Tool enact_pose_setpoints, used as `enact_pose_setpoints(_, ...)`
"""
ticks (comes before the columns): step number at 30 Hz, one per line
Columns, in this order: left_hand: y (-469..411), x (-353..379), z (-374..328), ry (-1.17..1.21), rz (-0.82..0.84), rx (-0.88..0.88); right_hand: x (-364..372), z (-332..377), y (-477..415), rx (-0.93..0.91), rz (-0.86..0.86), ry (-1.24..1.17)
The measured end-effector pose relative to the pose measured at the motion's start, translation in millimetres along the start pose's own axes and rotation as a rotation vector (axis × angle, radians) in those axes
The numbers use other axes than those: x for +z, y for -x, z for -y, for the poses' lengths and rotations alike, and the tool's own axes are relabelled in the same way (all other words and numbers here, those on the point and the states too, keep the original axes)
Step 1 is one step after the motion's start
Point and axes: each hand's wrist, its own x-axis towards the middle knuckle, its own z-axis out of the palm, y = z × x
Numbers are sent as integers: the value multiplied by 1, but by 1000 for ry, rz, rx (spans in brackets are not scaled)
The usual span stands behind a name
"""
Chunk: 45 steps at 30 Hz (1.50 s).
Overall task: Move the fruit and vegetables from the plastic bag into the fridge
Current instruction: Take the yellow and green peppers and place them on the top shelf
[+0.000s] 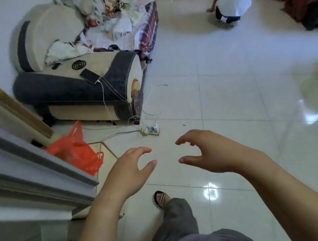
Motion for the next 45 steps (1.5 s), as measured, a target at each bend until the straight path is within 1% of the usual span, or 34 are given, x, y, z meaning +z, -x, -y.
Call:
enact_pose_setpoints(3,-53,-7,13,29,-5,-50,-26,-11,-54,-27,-12,26)
enact_pose_setpoints(8,-131,-36,32,71,-47,-160,-70,-13,-144,-70,58,64)
enact_pose_setpoints(13,-179,-61,51,59,-48,-274,-87,-13,-226,-169,72,43)
enact_pose_setpoints(16,-189,-72,61,86,-58,-377,-87,-18,-264,-247,166,53)
enact_pose_setpoints(19,-195,-82,74,160,-103,-500,-87,-20,-310,-345,268,86)
enact_pose_setpoints(24,-208,-98,76,235,-282,-745,-98,-5,-397,-580,427,116)
enact_pose_setpoints(26,-215,-104,72,262,-326,-839,-102,4,-429,-662,486,122)
enact_pose_setpoints(29,-229,-110,69,254,-444,-931,-99,21,-473,-789,558,160)
enact_pose_setpoints(34,-229,-98,59,401,-584,-1090,-73,63,-505,-940,714,215)
enact_pose_setpoints(36,-221,-90,59,419,-622,-1142,-62,80,-508,-993,782,251)
enact_pose_setpoints(39,-211,-84,75,429,-684,-1193,-47,99,-518,-1042,849,323)
enact_pose_setpoints(41,-209,-85,94,460,-690,-1209,-40,110,-528,-1040,863,381)
enact_pose_setpoints(43,-213,-91,117,501,-656,-1190,-40,117,-541,-1006,845,427)
enact_pose_setpoints(45,-224,-103,142,531,-588,-1160,-40,120,-555,-960,842,481)
